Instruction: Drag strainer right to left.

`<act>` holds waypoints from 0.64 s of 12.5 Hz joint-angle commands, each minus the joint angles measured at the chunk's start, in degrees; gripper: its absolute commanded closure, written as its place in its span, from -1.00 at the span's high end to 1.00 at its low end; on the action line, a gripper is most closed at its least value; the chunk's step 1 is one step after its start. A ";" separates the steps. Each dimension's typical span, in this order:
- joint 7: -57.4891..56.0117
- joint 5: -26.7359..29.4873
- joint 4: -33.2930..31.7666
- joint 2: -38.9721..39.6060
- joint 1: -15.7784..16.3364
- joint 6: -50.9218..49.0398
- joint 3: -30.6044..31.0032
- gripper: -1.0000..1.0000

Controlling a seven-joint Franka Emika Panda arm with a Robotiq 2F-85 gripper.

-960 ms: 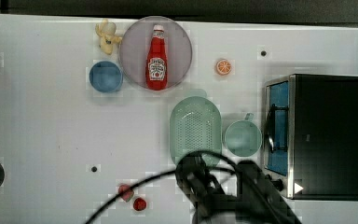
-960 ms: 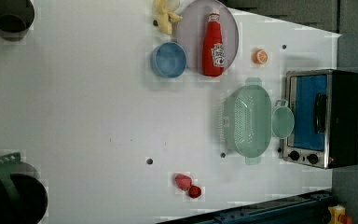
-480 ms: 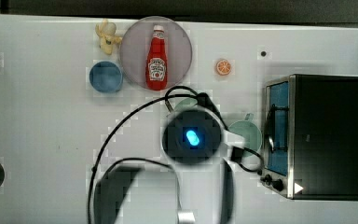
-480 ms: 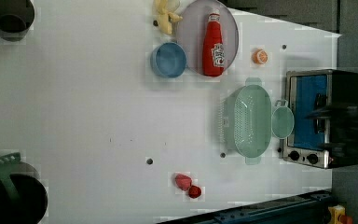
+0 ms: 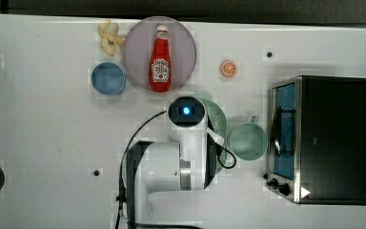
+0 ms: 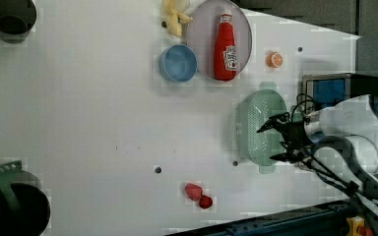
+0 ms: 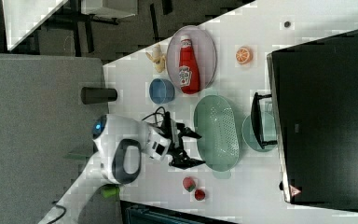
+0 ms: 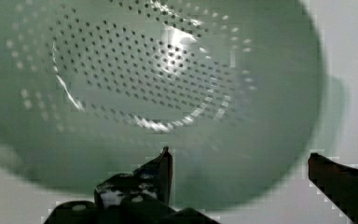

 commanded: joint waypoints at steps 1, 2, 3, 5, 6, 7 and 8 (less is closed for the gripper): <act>9.78 0.76 1.49 0.43 -0.65 9.51 -0.25 1.00; 11.33 0.76 0.97 2.62 -0.50 13.07 -0.23 1.00; 12.22 0.76 0.40 4.64 -0.27 16.29 -0.23 1.00; 12.41 0.76 -0.58 8.21 0.08 21.54 -0.16 1.00; 12.40 0.83 -1.02 9.78 0.15 23.45 -0.12 1.00; 12.45 1.07 -1.11 11.23 0.23 25.13 -0.08 1.00; 12.47 1.40 -1.12 12.38 0.36 26.78 0.10 1.00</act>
